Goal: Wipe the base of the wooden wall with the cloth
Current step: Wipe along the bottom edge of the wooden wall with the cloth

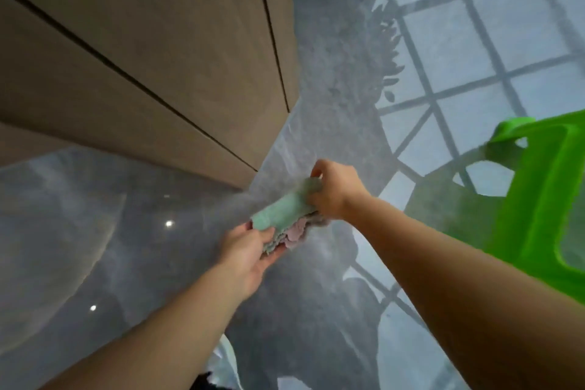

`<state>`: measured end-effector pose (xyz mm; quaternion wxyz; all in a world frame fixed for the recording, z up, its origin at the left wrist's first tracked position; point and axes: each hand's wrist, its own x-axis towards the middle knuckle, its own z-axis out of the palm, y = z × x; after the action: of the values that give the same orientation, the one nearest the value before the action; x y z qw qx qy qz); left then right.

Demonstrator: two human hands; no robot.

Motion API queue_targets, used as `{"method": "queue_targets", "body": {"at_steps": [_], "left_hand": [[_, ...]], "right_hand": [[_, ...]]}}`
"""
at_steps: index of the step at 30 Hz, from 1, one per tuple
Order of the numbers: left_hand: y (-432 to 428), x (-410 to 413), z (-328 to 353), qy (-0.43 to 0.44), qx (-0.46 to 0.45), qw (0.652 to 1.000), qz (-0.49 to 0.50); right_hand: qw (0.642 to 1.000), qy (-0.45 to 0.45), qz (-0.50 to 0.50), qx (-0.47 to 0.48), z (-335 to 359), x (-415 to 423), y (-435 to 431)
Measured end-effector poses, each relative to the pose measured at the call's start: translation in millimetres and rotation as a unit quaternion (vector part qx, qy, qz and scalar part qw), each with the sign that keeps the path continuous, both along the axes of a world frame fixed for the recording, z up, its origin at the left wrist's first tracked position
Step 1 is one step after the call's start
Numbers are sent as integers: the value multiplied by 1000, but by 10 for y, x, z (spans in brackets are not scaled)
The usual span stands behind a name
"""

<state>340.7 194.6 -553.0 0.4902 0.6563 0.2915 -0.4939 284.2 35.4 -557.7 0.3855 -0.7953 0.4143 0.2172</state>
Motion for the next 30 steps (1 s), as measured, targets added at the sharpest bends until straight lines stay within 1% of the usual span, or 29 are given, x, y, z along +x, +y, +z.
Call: {"method": "queue_targets", "body": {"at_steps": [1, 2, 3, 4, 5, 6, 7, 8, 9, 10, 11, 12, 13, 15, 17, 18, 20, 22, 23, 25, 26, 28, 30], "left_hand": [[-72, 147, -177, -27, -15, 999, 12], [-117, 288, -357, -73, -9, 997, 2], [-116, 405, -534, -149, 32, 987, -47], [-50, 502, -709, -249, 93, 957, -117], [78, 573, -849, -360, 153, 901, -187], [217, 618, -942, -446, 201, 834, -253], [373, 602, -1016, -470, 253, 785, -316], [527, 539, -1102, -434, 300, 763, -373], [628, 465, -1157, -358, 332, 759, -430], [699, 387, -1199, -290, 346, 753, -479], [760, 326, -1258, -263, 351, 744, -504], [796, 294, -1337, -266, 346, 742, -509], [790, 305, -1355, -258, 335, 749, -510], [752, 389, -1303, -231, 307, 768, -512], [761, 424, -1250, -208, 290, 775, -522], [770, 436, -1256, -205, 281, 775, -528], [774, 450, -1285, -204, 271, 780, -525], [783, 473, -1290, -202, 265, 785, -522], [798, 470, -1301, -203, 261, 785, -524], [803, 459, -1300, -204, 252, 793, -516], [798, 455, -1273, -209, 247, 795, -513], [796, 446, -1229, -222, 241, 792, -515], [788, 456, -1209, -219, 238, 793, -517]], "right_hand": [[999, -42, -17, -26, -132, 162, -105], [995, -78, -39, -54, -262, 287, -171], [990, -100, -57, -81, -375, 354, -187], [985, -112, -62, -117, -503, 387, -164], [980, -116, -48, -157, -637, 429, -110], [977, -114, -15, -182, -737, 465, -34], [975, -103, 29, -194, -839, 471, 52], [975, -86, 67, -195, -978, 452, 141], [975, -69, 89, -191, -1114, 440, 205], [975, -51, 100, -190, -1191, 441, 244], [975, -43, 100, -193, -1247, 456, 270], [973, -48, 95, -207, -1312, 479, 291], [966, -57, 100, -231, -1370, 500, 304], [949, -62, 147, -272, -1453, 484, 247], [938, -53, 177, -294, -1484, 439, 6], [936, -45, 165, -307, -1492, 473, -172], [944, -2, 101, -315, -1495, 658, -562], [947, 34, 46, -316, -1446, 866, -740], [947, 35, 36, -316, -1443, 916, -678], [953, 5, 58, -298, -1477, 867, -234], [957, -20, 87, -275, -1489, 773, 104], [954, -63, 156, -250, -1504, 513, 783], [944, -80, 211, -241, -1501, 360, 1037]]}}
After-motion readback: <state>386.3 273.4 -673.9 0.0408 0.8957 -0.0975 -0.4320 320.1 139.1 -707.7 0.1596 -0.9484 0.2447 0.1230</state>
